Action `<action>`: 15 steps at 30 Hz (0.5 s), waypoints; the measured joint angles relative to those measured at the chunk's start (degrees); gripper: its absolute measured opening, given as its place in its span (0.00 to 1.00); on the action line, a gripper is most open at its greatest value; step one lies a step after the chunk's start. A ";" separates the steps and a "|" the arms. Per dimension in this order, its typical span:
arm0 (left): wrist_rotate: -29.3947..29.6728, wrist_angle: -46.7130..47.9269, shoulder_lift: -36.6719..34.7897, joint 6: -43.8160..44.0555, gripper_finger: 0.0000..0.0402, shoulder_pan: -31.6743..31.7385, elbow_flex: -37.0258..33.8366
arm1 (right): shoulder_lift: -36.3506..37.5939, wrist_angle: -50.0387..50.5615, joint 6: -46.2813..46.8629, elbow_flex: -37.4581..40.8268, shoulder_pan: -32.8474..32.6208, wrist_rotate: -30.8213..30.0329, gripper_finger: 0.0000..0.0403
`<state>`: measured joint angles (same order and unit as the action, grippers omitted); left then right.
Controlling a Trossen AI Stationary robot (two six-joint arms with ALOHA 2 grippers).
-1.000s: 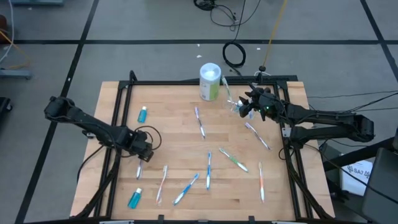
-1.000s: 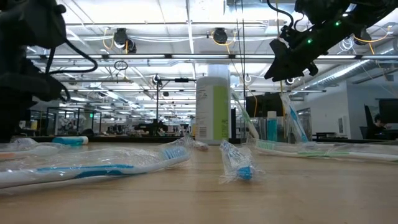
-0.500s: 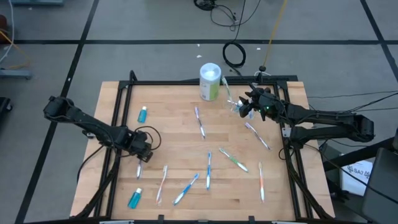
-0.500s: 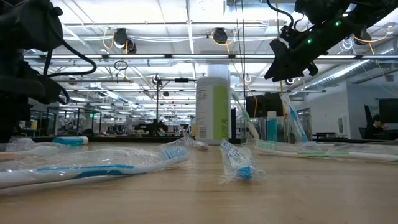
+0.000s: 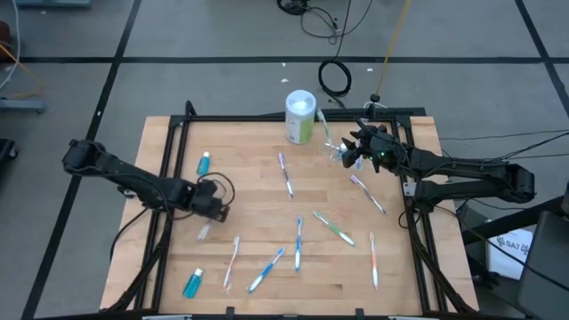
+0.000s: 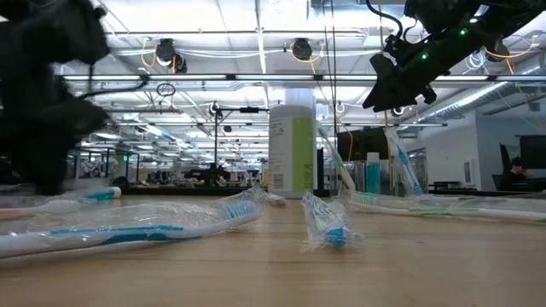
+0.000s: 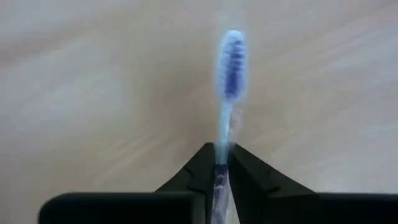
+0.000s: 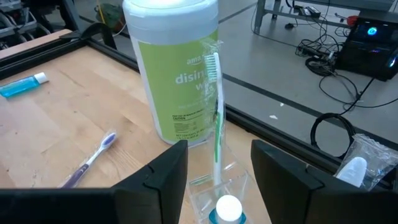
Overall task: Pick & Place toothbrushing station
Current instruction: Put the bottom purple toothbrush into the transparent organizer
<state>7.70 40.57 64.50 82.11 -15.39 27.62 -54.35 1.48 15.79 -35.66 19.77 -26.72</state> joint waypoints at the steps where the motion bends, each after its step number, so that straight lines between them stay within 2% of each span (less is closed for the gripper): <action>1: 1.36 -0.74 -0.03 -0.70 0.08 0.34 0.71 | 0.00 -0.02 0.00 0.00 0.00 0.00 0.42; 6: 8.67 -7.69 -0.76 -11.51 0.02 2.15 5.96 | 0.00 -0.24 0.00 0.00 0.00 0.00 0.42; 10: 15.01 -14.20 -0.82 -24.78 0.02 3.76 10.41 | 0.00 -0.44 0.00 0.00 0.00 0.00 0.42; 13: 17.85 -24.86 -0.90 -37.80 0.02 5.11 12.92 | 0.00 -0.44 0.00 0.00 0.00 0.00 0.43; 15: 17.66 -32.79 -0.90 -46.37 0.01 6.51 13.19 | 0.00 -0.44 0.00 0.00 0.00 0.00 0.42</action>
<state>25.36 7.78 63.60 35.74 -8.88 40.82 -54.35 1.04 15.79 -35.66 19.77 -26.72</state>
